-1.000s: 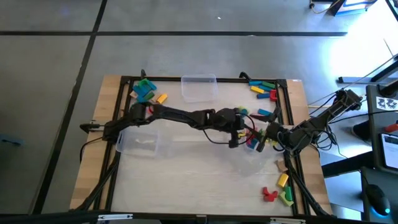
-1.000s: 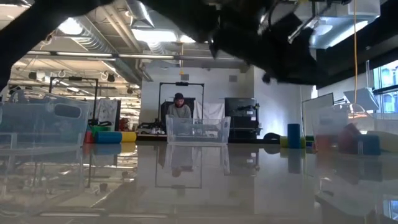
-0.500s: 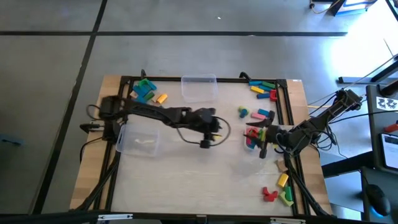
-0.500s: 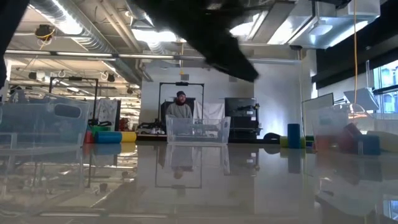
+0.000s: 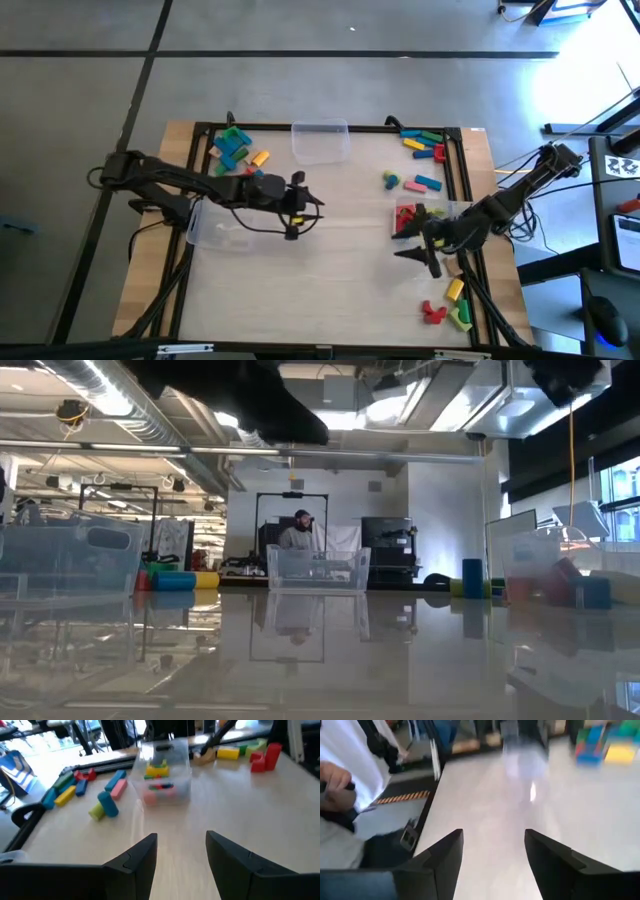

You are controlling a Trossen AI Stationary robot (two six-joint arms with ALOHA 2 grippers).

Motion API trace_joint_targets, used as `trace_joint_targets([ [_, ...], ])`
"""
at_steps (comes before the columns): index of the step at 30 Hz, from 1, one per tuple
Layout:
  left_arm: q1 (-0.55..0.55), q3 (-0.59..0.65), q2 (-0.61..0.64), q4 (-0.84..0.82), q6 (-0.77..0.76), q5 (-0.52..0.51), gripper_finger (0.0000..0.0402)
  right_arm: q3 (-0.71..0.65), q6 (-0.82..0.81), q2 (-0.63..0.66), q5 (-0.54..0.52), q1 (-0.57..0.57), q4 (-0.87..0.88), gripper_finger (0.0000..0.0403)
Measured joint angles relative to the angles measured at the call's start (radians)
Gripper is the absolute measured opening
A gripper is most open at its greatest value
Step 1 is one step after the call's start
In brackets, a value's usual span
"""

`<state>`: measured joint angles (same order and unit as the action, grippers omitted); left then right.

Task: Sort blocks by size
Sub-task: Put the brown arch block into the bottom right transparent bin

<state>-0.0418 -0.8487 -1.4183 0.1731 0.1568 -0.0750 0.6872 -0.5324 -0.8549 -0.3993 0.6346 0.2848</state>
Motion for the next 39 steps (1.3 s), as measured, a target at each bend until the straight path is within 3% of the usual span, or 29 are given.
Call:
trace_joint_targets([
  [10,0.000,0.008,0.016,-0.007,-0.010,0.000,0.0164,0.000,-0.549,-0.179,0.308,0.001,0.269,0.0215],
  [19,0.000,0.008,0.016,-0.018,-0.008,0.000,0.0164,0.000,-0.764,-0.328,0.543,0.001,0.438,0.0215],
  [23,0.000,0.008,0.016,-0.040,-0.008,0.000,0.0164,0.000,-0.931,-0.358,0.653,0.001,0.493,0.0215],
  [32,0.000,0.008,0.016,-0.061,-0.008,0.000,0.0164,0.000,-1.142,-0.424,0.707,0.108,0.673,0.0215],
  [39,0.002,0.008,0.016,-0.058,0.001,0.000,0.0164,-0.022,-1.215,-0.477,0.656,0.173,0.702,0.0215],
])
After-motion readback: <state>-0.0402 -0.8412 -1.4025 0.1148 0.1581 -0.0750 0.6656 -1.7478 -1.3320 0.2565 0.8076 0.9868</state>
